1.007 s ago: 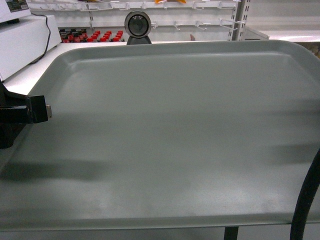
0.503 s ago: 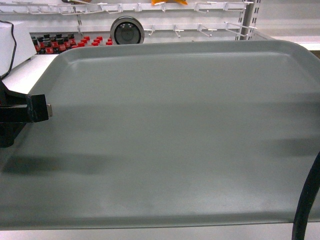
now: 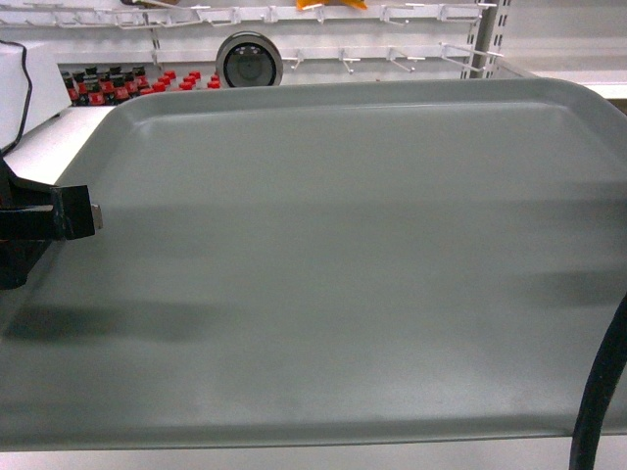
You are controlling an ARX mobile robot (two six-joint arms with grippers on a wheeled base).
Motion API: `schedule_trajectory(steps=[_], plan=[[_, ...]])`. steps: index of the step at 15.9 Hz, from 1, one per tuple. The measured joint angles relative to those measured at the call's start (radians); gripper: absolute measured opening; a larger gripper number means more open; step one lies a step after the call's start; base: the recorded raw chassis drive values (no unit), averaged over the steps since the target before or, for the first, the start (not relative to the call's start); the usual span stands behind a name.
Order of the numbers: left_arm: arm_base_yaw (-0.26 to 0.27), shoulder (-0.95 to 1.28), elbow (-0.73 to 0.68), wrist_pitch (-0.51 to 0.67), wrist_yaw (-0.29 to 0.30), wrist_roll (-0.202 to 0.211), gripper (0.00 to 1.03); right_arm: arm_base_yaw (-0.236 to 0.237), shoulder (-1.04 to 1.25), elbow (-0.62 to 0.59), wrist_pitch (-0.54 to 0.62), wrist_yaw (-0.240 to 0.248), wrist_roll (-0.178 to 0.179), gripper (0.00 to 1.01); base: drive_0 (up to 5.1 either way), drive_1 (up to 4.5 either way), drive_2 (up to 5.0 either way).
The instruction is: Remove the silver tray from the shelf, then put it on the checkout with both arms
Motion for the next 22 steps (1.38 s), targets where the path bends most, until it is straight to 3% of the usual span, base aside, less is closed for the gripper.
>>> schedule_trajectory(steps=[6, 7, 8, 10, 12, 14, 18, 19, 20, 22], plan=[[0.0, 0.0, 0.0, 0.0, 0.0, 0.0, 0.03, 0.0, 0.0, 0.0, 0.0, 0.0, 0.0, 0.03, 0.0, 0.0, 0.0], [-0.001, 0.001, -0.001, 0.009, -0.011, -0.001, 0.03, 0.0, 0.003, -0.009, 0.043, -0.005, 0.005, 0.03, 0.0, 0.0, 0.0], [-0.038, 0.021, -0.012, 0.093, -0.113, 0.002, 0.03, 0.0, 0.022, -0.053, 0.214, -0.025, 0.022, 0.03, 0.0, 0.0, 0.0], [-0.093, 0.053, 0.005, 0.195, -0.331, 0.048, 0.03, 0.0, 0.063, -0.085, 0.398, -0.043, 0.047, 0.02, 0.0, 0.0, 0.0], [-0.1, 0.076, 0.048, 0.226, -0.413, 0.091, 0.03, 0.009, 0.091, -0.077, 0.475, -0.051, 0.053, 0.02, 0.0, 0.0, 0.0], [-0.096, 0.107, 0.085, 0.238, -0.415, 0.121, 0.03, 0.008, 0.125, -0.047, 0.474, -0.053, 0.057, 0.02, 0.0, 0.0, 0.0], [-0.058, 0.23, 0.146, 0.229, -0.396, 0.14, 0.03, 0.008, 0.272, 0.06, 0.382, -0.082, 0.06, 0.02, 0.0, 0.0, 0.0], [-0.008, 0.281, 0.199, 0.185, -0.388, 0.145, 0.03, 0.047, 0.377, 0.186, 0.319, -0.077, 0.055, 0.02, 0.0, 0.0, 0.0], [0.057, 0.362, 0.243, 0.147, -0.343, 0.138, 0.03, 0.079, 0.494, 0.307, 0.236, -0.069, 0.053, 0.02, 0.0, 0.0, 0.0], [0.144, 0.522, 0.377, 0.101, -0.273, 0.134, 0.04, 0.106, 0.667, 0.53, 0.109, -0.044, 0.053, 0.02, 0.0, 0.0, 0.0]])
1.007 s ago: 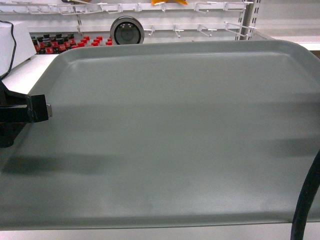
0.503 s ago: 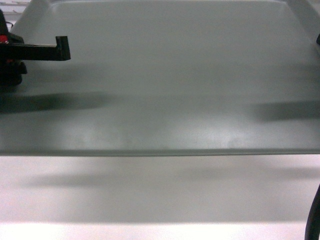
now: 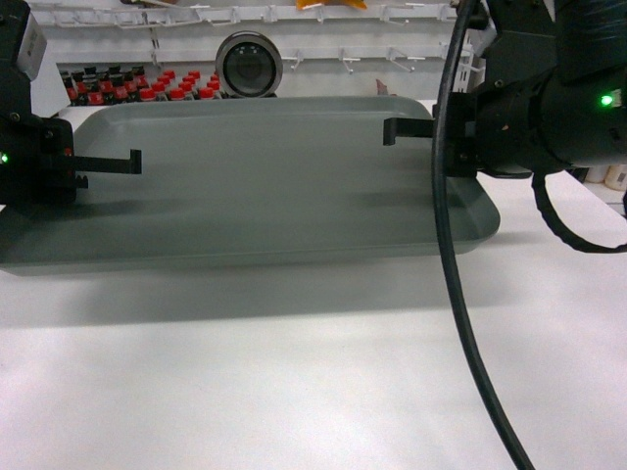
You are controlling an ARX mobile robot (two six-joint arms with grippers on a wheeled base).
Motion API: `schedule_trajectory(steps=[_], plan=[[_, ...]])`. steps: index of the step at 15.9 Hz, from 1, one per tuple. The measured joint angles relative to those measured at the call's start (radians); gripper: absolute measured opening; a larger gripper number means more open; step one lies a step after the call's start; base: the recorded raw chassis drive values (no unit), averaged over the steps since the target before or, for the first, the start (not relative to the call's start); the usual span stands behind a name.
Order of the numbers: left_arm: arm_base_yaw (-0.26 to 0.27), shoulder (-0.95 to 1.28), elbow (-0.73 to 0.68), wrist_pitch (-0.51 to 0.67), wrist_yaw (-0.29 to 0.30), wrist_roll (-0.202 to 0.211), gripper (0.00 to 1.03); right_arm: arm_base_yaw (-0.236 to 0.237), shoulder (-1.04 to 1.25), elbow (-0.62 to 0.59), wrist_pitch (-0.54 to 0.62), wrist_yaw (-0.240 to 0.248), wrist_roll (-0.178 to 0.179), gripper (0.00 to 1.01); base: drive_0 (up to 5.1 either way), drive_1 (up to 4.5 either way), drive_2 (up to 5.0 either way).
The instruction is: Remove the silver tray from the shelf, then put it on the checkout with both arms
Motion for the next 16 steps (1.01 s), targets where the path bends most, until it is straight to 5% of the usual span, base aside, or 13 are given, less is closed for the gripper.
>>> schedule_trajectory(steps=[7, 16], plan=[[0.031, 0.069, 0.051, -0.022, 0.019, 0.02, 0.04, 0.031, 0.115, 0.106, -0.063, 0.024, 0.029, 0.02, 0.0, 0.0, 0.0], [0.042, 0.105, 0.052, -0.054, 0.027, 0.018, 0.04, 0.039, 0.156, 0.127, -0.092, 0.046, 0.023, 0.02, 0.0, 0.0, 0.0]])
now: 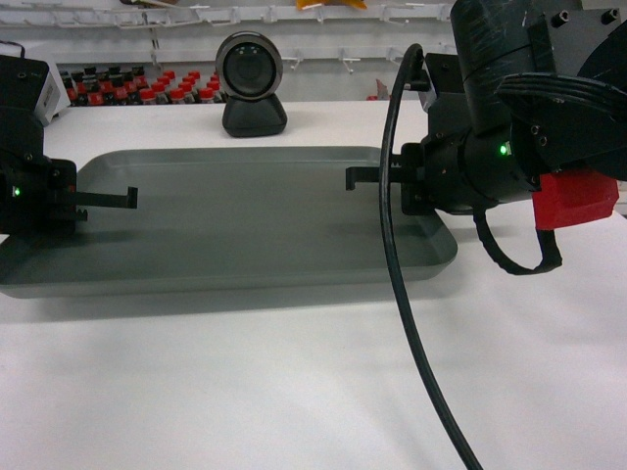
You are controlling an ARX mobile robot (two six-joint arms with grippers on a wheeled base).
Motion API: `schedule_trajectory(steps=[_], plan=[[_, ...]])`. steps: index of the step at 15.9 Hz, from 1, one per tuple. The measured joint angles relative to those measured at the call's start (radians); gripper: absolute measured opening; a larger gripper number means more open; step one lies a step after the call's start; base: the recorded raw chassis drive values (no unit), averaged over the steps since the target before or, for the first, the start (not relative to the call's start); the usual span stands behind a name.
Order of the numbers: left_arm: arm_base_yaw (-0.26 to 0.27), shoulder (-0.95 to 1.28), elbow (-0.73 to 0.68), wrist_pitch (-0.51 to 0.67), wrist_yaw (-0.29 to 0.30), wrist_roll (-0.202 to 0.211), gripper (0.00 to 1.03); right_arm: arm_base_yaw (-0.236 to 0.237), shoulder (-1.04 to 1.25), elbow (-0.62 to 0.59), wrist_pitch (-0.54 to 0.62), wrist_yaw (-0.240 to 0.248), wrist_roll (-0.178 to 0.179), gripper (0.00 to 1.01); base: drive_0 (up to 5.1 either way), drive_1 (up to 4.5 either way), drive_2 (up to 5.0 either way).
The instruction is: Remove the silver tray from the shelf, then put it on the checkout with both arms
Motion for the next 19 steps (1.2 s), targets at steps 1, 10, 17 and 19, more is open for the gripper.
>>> schedule_trajectory(steps=[1, 10, 17, 19], plan=[[0.0, 0.002, 0.0, 0.001, 0.0, 0.0, 0.04, 0.001, 0.002, 0.001, 0.0, 0.0, 0.0, 0.02, 0.0, 0.0, 0.0], [0.005, 0.04, 0.007, 0.0, -0.01, -0.004, 0.12, 0.012, 0.01, 0.014, -0.04, 0.028, -0.026, 0.02, 0.0, 0.0, 0.0], [-0.012, -0.109, -0.013, 0.093, 0.094, -0.084, 0.98, -0.016, -0.058, -0.021, 0.014, 0.004, -0.003, 0.98, 0.0, 0.0, 0.0], [-0.011, -0.225, -0.04, 0.097, 0.119, -0.134, 0.98, -0.03, -0.148, -0.053, 0.065, -0.001, 0.015, 0.98, 0.0, 0.0, 0.0]])
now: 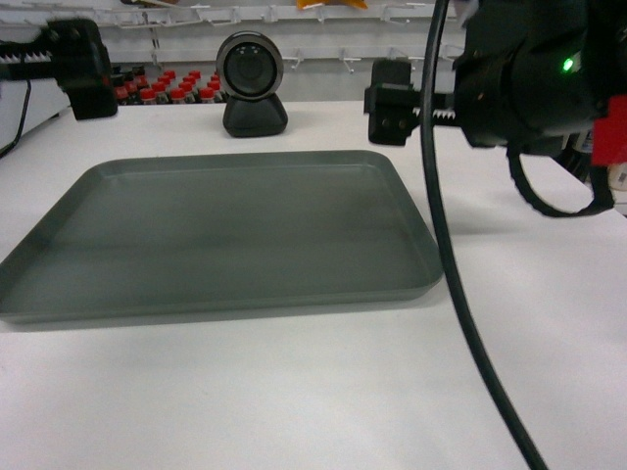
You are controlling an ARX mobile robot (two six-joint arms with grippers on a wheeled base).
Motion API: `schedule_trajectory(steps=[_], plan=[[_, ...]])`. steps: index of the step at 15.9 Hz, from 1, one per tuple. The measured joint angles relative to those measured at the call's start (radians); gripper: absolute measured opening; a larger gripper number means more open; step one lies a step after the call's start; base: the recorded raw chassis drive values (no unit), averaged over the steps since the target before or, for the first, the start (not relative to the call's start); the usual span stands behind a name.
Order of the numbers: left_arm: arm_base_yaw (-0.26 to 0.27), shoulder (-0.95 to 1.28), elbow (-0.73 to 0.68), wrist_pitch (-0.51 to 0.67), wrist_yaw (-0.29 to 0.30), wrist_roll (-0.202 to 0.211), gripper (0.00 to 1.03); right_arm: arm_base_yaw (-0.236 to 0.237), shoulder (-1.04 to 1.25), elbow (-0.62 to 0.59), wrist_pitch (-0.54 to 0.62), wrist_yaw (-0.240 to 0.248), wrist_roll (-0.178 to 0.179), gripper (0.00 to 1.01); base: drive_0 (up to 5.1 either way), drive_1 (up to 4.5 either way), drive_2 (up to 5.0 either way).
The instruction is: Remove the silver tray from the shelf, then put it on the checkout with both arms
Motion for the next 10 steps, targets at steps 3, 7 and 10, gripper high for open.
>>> schedule_trajectory(steps=[3, 7, 10], plan=[[0.034, -0.161, -0.055, -0.005, 0.018, -0.028, 0.98, -0.027, -0.126, -0.095, 0.079, -0.002, 0.011, 0.98, 0.0, 0.0, 0.0], [0.101, -0.269, -0.108, 0.053, 0.102, 0.005, 0.93, -0.032, -0.289, -0.228, 0.305, 0.122, -0.03, 0.89, 0.0, 0.0, 0.0], [0.103, -0.339, -0.27, 0.195, 0.232, 0.074, 0.63, -0.098, -0.457, -0.498, 0.438, 0.146, -0.179, 0.58, 0.0, 0.0, 0.0]])
